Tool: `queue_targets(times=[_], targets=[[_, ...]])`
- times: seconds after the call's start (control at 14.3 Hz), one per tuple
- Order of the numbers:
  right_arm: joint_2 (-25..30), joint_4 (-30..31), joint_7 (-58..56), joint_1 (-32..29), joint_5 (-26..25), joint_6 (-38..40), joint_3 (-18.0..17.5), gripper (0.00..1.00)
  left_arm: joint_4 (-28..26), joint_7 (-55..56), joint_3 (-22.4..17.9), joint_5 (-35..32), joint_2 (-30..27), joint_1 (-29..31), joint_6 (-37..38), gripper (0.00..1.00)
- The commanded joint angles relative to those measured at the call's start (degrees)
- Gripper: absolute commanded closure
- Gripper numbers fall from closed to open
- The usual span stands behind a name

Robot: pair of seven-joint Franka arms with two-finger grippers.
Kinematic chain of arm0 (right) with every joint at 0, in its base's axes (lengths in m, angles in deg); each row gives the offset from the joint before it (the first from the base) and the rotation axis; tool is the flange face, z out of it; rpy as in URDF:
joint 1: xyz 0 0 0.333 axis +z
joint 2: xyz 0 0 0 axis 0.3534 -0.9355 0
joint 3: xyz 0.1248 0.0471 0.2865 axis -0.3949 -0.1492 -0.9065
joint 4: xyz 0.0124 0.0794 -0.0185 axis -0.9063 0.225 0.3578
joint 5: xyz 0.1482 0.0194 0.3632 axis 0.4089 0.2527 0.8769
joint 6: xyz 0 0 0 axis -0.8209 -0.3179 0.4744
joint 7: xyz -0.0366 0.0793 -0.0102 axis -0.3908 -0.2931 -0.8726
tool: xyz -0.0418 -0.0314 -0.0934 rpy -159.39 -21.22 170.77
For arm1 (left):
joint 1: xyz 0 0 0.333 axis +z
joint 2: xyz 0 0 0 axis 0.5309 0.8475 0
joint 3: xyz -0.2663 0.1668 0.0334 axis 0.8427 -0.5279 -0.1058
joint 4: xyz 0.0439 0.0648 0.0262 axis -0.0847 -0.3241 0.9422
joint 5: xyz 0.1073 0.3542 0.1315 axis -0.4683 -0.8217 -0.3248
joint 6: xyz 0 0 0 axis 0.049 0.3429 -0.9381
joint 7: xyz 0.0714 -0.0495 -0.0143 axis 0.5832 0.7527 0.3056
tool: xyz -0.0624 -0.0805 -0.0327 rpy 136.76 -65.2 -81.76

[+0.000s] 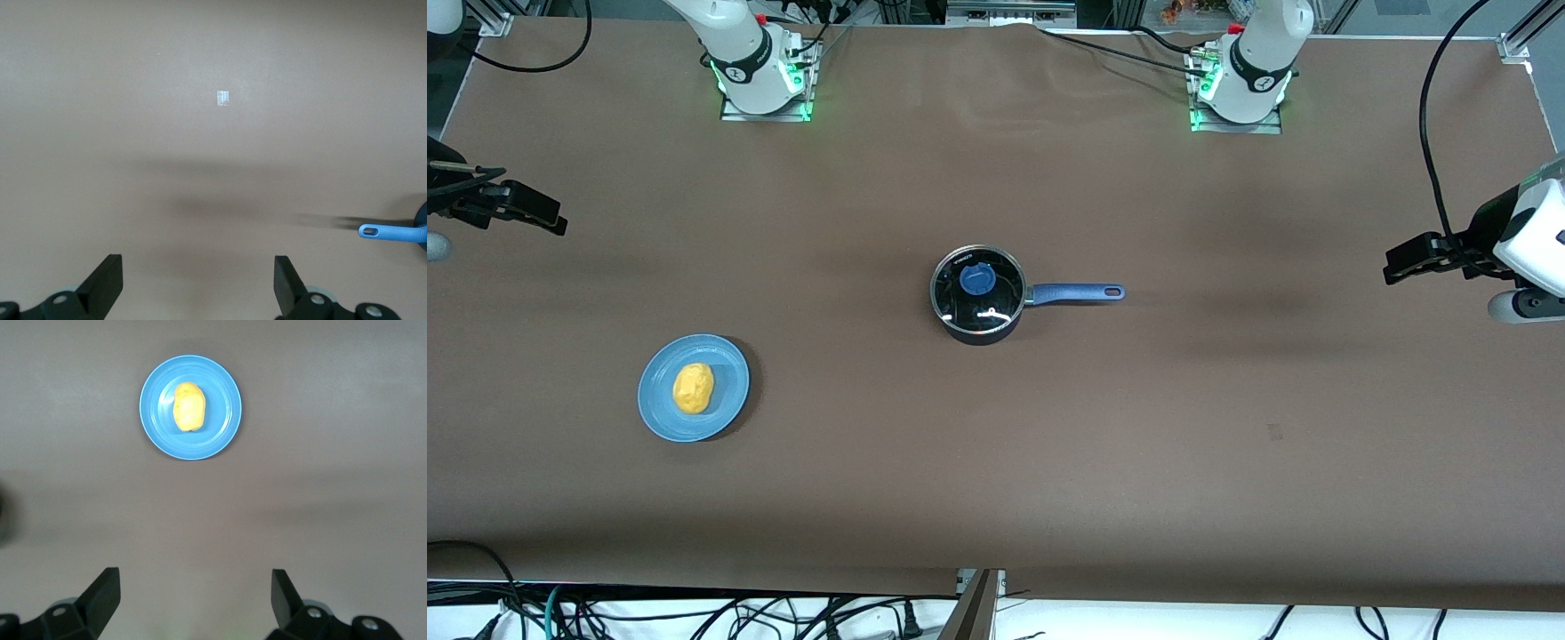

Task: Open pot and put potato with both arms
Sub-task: 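Reach the left gripper toward the glass lid knob on the saucepan, then grasp the blue lid knob with the left gripper while the right gripper reaches the potato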

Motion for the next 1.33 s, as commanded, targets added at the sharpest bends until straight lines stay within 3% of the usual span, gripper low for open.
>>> queue_targets(times=[0.0, 0.49, 0.91, 1.26], targets=[[1.3, 1.4, 1.0, -0.2, 1.0, -0.3, -0.3, 0.0, -1.4, -1.2, -0.1, 1.7, -1.4, 0.4, 0.3, 0.0], [1.3, 1.4, 1.0, -0.1, 1.0, -0.2, -0.3, 0.0, -2.6, 1.9, 0.6, 4.5, 0.2, -3.2, -0.4, 0.0], [0.4, 1.3, 0.6, -0.1, 0.5, -0.1, -0.4, 0.0, -2.1, 34.3, 0.8, 5.8, 10.2, -21.6, -15.8, 0.0], [-7.6, 1.3, 1.0, 0.8, -3.5, -2.6, -0.3, 0.0, -1.5, 55.0, 0.6, 3.9, 20.0, -33.6, -31.3, 0.0]])
